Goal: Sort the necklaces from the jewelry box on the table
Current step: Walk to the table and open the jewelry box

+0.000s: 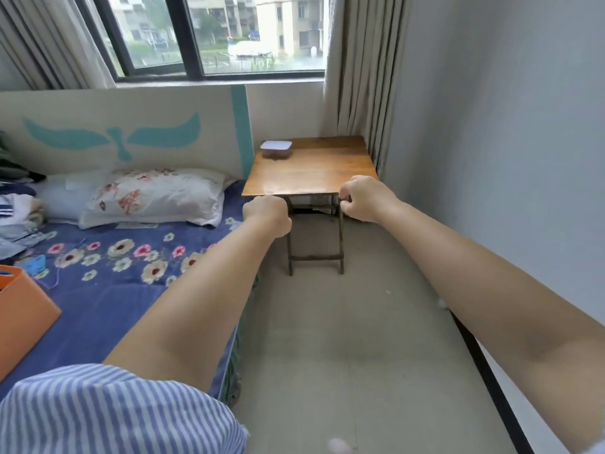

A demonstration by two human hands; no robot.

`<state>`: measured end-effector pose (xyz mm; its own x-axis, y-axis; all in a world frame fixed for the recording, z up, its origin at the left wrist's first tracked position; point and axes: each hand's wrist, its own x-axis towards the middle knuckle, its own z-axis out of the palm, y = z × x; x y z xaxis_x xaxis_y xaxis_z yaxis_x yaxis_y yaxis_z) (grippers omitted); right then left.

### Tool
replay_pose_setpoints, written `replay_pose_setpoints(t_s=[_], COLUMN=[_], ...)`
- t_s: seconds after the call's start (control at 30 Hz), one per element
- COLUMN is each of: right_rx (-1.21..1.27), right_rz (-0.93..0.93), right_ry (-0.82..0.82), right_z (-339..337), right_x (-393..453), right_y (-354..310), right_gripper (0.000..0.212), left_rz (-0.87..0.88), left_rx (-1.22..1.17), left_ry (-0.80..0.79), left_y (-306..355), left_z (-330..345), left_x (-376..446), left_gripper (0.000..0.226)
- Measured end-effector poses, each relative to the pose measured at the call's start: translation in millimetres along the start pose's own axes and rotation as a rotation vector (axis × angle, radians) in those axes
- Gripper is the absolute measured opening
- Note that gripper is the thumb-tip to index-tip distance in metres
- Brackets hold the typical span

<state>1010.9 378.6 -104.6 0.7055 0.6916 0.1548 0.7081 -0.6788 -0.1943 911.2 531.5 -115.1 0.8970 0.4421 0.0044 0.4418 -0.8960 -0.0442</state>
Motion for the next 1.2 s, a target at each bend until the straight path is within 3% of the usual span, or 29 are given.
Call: replay_pose_setpoints(t_s=[0.37,0.63,0.97,1.2], right_rx=[0.109,0.103,0.120,0.201], right_rz=[-0.091,-0.091,-0.007,0.034], right_ry=[-0.080,-0.101,-0.218,-0.353], right_z=[60.4,97.7,153.3,208.1], right_x=[280.3,476.4,672.5,813.7], right_y=[33.2,41.7,108.3,155.0], right_gripper=[0.027,0.027,0.025,0.024], left_rz=[-0.130,-0.099,-0.048,-0.093], left_rx=[-0.100,-0.082,-0.022,-0.048], left_ry=[-0.062,-0.103,-0.262,-0.332], left_y=[-73.7,-133.5,-152.2,-161.1], left_z=[41.5,64.5,117.6,145.4], left_x=[272.0,477.4,683.2,817.1], left_gripper=[0.034,0.030,0.018,0.028])
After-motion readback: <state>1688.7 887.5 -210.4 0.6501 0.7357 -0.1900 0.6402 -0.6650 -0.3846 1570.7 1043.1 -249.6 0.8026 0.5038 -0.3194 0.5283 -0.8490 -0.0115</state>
